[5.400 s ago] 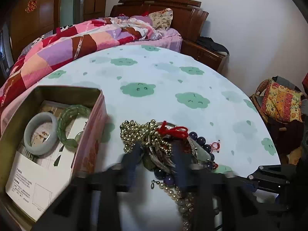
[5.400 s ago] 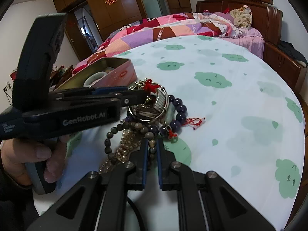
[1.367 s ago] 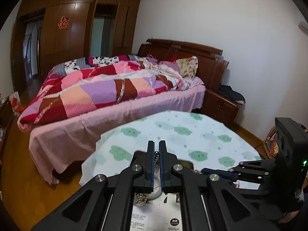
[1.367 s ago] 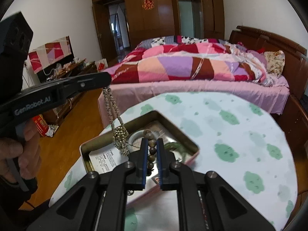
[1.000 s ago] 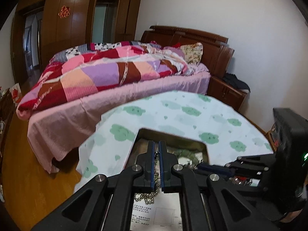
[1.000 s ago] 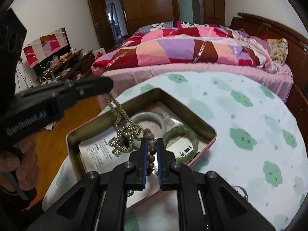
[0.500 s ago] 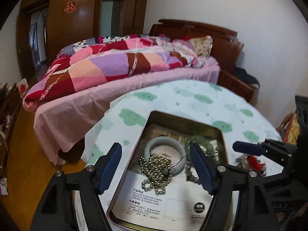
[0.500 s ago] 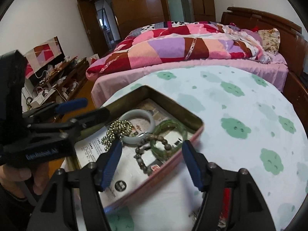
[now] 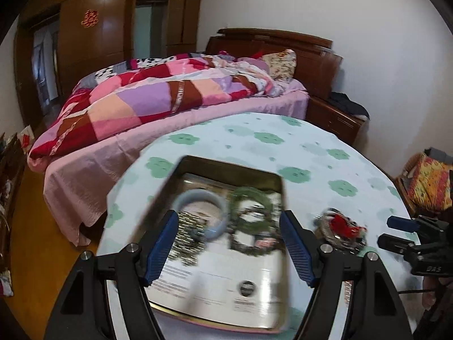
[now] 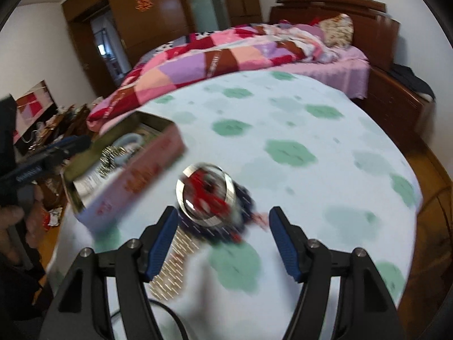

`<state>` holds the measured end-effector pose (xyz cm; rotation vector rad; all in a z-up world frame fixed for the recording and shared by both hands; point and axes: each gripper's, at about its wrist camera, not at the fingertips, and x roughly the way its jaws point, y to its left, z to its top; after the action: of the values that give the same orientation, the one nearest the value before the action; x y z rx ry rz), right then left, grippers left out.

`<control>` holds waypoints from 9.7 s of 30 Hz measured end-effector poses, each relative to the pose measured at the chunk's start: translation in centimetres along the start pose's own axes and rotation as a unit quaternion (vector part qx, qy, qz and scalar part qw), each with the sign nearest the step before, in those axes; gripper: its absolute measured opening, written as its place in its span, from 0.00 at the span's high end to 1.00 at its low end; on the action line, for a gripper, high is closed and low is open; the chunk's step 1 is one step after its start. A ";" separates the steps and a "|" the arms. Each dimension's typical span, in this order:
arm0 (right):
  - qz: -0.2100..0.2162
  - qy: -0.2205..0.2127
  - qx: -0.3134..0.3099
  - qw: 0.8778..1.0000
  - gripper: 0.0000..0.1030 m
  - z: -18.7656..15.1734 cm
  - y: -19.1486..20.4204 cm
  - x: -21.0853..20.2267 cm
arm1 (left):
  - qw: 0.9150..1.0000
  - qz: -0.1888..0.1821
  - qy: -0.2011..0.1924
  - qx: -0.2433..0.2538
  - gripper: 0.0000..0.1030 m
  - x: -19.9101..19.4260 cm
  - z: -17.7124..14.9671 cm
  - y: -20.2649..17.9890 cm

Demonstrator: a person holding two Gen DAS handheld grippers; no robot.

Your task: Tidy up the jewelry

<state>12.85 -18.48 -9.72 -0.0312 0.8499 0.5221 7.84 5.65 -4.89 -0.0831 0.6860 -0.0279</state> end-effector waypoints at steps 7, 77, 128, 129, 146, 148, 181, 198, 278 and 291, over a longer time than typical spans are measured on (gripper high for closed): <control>-0.023 -0.005 0.014 1.000 0.32 -2.1 -1.8 -0.1 | 0.999 -0.022 0.008 0.035 0.28 0.1 -1.1 -4.9; 0.005 -0.034 0.024 0.999 0.64 -0.8 -2.7 -0.4 | 0.993 -0.106 -0.042 0.033 1.00 -0.8 2.3 -9.3; -0.026 0.024 -0.116 0.993 0.94 1.9 2.0 4.3 | 0.994 -0.108 -0.013 -0.017 1.00 0.8 1.3 -6.1; -0.027 0.022 -0.116 0.993 0.94 2.0 2.0 4.2 | 0.994 -0.108 -0.014 -0.017 1.00 0.7 1.3 -6.2; -0.012 -0.060 -0.116 0.991 0.99 5.0 3.2 -2.0 | 0.993 -0.109 -0.034 -0.028 1.00 -0.9 2.2 -5.3; -0.005 -0.057 -0.119 0.991 0.98 5.2 3.4 -1.7 | 0.993 -0.110 -0.035 -0.029 1.00 -0.9 2.2 -5.1; 0.020 -0.051 -0.163 0.985 0.93 7.3 8.1 -0.1 | 0.994 -0.059 -0.062 -0.067 1.00 -3.1 3.2 1.5; 0.072 0.008 -0.164 0.984 0.92 6.0 12.9 6.9 | 0.996 -0.013 -0.007 -0.085 1.00 0.6 0.3 4.9; -0.024 0.036 -0.040 0.998 0.90 2.2 1.1 5.5 | 0.999 -0.027 0.039 0.020 0.35 2.7 -2.8 -6.8; 0.023 -0.081 0.015 0.996 0.95 2.2 -1.0 -3.5 | 0.998 -0.036 0.035 0.043 0.35 2.7 -2.5 -8.4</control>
<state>12.94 -20.38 -5.89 0.0577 0.7018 0.5472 8.32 -3.03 -7.80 -0.0245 0.7511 -0.1294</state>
